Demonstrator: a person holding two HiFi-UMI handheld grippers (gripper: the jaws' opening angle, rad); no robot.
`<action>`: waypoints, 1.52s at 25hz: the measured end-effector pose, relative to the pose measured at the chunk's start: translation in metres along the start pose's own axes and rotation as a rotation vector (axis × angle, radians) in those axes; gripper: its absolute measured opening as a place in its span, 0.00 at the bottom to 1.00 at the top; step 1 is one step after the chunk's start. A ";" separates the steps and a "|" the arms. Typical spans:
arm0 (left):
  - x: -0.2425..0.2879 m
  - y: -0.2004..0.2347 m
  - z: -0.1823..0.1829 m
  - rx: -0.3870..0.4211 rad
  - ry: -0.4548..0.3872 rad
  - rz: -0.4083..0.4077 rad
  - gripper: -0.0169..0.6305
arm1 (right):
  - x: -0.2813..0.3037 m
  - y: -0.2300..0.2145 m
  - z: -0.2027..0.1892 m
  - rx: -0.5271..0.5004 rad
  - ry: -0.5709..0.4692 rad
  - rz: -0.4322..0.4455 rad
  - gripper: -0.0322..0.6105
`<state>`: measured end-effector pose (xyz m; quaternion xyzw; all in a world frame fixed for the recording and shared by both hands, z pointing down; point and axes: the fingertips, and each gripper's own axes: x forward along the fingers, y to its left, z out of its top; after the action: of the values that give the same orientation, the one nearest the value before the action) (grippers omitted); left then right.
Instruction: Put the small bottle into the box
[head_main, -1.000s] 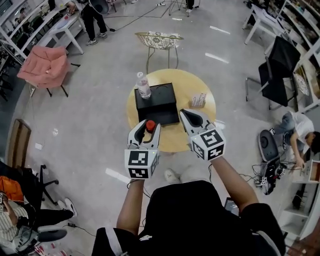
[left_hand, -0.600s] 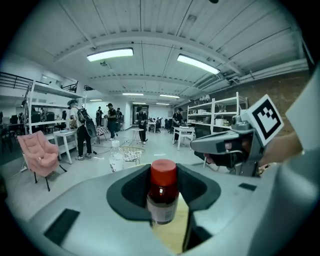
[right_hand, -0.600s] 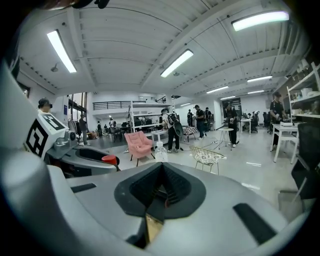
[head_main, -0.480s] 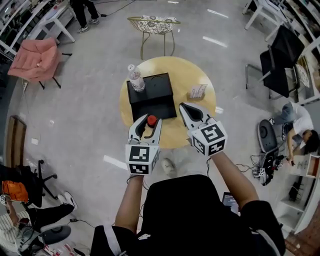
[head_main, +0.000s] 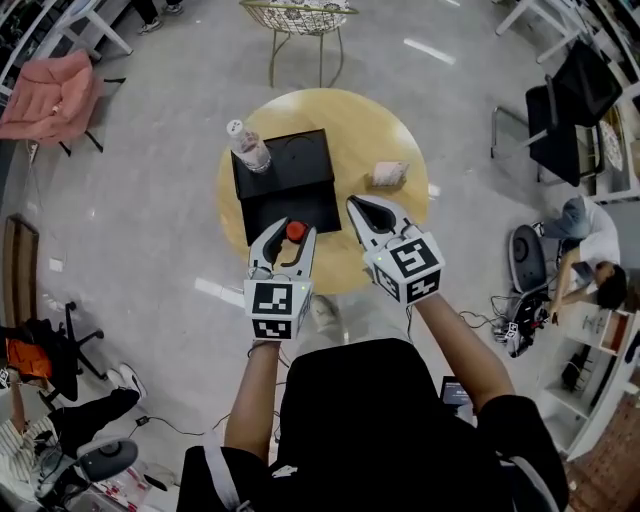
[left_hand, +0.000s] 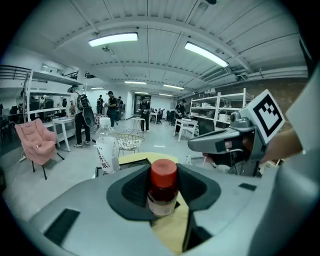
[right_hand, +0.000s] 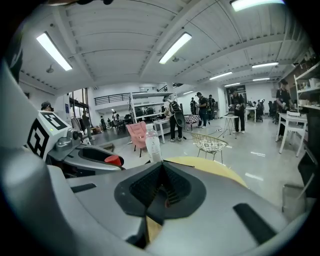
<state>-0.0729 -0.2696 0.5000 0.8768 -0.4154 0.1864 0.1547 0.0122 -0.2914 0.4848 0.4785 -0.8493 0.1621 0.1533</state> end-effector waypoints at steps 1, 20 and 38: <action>0.006 0.001 -0.003 -0.007 0.009 0.001 0.27 | 0.003 -0.004 -0.004 0.006 0.008 0.002 0.05; 0.087 0.007 -0.060 -0.047 0.143 0.015 0.27 | 0.042 -0.048 -0.076 0.078 0.161 0.045 0.05; 0.134 0.015 -0.096 -0.070 0.175 0.011 0.27 | 0.064 -0.061 -0.122 0.119 0.261 0.068 0.05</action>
<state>-0.0248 -0.3277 0.6475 0.8488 -0.4116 0.2484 0.2199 0.0455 -0.3187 0.6293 0.4326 -0.8267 0.2781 0.2283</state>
